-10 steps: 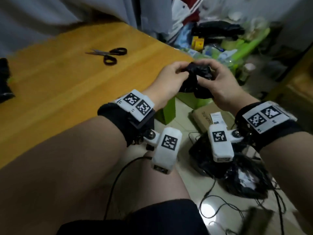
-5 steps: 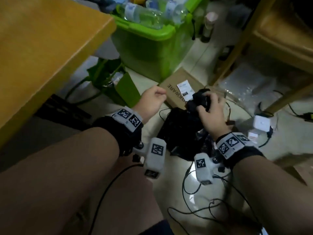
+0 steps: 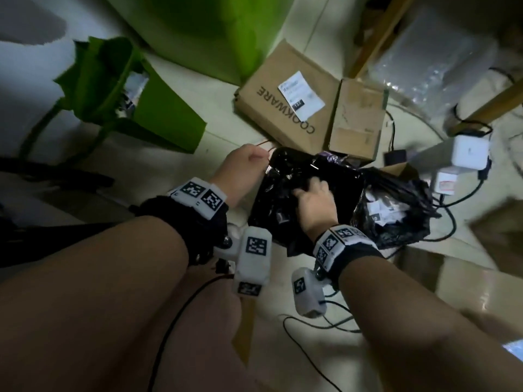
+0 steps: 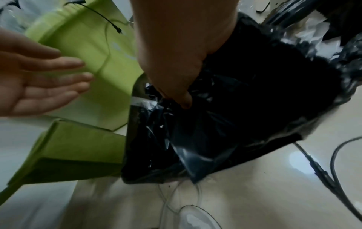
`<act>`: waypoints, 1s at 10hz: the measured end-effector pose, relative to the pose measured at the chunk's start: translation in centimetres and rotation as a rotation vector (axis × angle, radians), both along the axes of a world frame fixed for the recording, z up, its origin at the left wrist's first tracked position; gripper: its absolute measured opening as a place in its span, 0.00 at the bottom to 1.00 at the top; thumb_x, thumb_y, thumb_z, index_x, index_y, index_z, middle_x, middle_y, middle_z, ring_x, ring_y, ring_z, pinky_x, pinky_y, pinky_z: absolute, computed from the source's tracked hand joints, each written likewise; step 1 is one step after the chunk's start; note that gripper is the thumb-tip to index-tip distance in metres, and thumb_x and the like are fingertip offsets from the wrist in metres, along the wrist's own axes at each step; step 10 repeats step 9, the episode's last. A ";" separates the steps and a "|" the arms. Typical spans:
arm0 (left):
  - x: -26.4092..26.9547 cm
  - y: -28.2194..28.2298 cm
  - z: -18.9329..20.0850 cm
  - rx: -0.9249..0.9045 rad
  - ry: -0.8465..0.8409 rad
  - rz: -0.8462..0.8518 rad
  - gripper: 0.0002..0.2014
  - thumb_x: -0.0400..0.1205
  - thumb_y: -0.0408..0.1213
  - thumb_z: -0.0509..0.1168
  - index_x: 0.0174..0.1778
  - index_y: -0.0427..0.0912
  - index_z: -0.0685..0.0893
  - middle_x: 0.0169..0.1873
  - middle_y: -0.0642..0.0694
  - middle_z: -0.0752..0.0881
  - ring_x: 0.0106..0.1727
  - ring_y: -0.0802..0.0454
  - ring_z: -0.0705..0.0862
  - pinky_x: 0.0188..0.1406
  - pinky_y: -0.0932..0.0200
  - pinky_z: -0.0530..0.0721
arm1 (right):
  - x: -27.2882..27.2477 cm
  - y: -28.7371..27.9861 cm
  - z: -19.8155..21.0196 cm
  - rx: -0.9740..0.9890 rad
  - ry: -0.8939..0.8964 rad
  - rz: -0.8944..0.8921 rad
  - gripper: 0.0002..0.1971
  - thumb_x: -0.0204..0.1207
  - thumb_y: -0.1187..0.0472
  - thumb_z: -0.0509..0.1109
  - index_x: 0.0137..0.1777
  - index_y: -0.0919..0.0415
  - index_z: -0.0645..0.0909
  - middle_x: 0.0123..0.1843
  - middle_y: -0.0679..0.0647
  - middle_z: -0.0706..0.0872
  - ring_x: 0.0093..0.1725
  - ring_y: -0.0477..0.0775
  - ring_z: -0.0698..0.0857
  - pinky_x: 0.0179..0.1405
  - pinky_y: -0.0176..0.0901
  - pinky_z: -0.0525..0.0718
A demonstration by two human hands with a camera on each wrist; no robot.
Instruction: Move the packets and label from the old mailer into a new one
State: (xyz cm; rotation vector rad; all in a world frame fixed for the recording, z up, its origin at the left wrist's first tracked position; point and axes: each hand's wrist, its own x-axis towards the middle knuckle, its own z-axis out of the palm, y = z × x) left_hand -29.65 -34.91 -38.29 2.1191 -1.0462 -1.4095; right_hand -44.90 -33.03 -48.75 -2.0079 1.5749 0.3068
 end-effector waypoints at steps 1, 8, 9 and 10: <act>0.7 -0.2 -2.2 0.035 -0.014 -0.018 0.05 0.82 0.37 0.62 0.50 0.48 0.82 0.46 0.50 0.83 0.54 0.49 0.82 0.57 0.56 0.79 | 0.7 -0.3 -2.1 0.221 -0.063 -0.125 0.19 0.78 0.53 0.62 0.65 0.63 0.78 0.68 0.64 0.65 0.64 0.67 0.73 0.66 0.54 0.77; 4.5 -1.4 0.6 0.030 0.110 0.242 0.08 0.83 0.32 0.60 0.42 0.48 0.80 0.46 0.46 0.83 0.43 0.53 0.82 0.49 0.59 0.81 | 3.5 -3.7 -1.6 0.503 -0.002 -0.001 0.20 0.84 0.54 0.56 0.64 0.67 0.80 0.65 0.65 0.83 0.64 0.63 0.81 0.61 0.45 0.77; 3.5 -1.0 3.0 -0.032 0.145 0.265 0.06 0.84 0.34 0.59 0.51 0.43 0.80 0.45 0.47 0.83 0.45 0.53 0.83 0.42 0.65 0.80 | 2.1 -3.7 1.1 0.411 -0.040 -0.034 0.18 0.80 0.55 0.60 0.61 0.66 0.83 0.59 0.63 0.85 0.60 0.63 0.83 0.59 0.47 0.80; 3.5 -1.0 3.0 -0.032 0.145 0.265 0.06 0.84 0.34 0.59 0.51 0.43 0.80 0.45 0.47 0.83 0.45 0.53 0.83 0.42 0.65 0.80 | 2.1 -3.7 1.1 0.411 -0.040 -0.034 0.18 0.80 0.55 0.60 0.61 0.66 0.83 0.59 0.63 0.85 0.60 0.63 0.83 0.59 0.47 0.80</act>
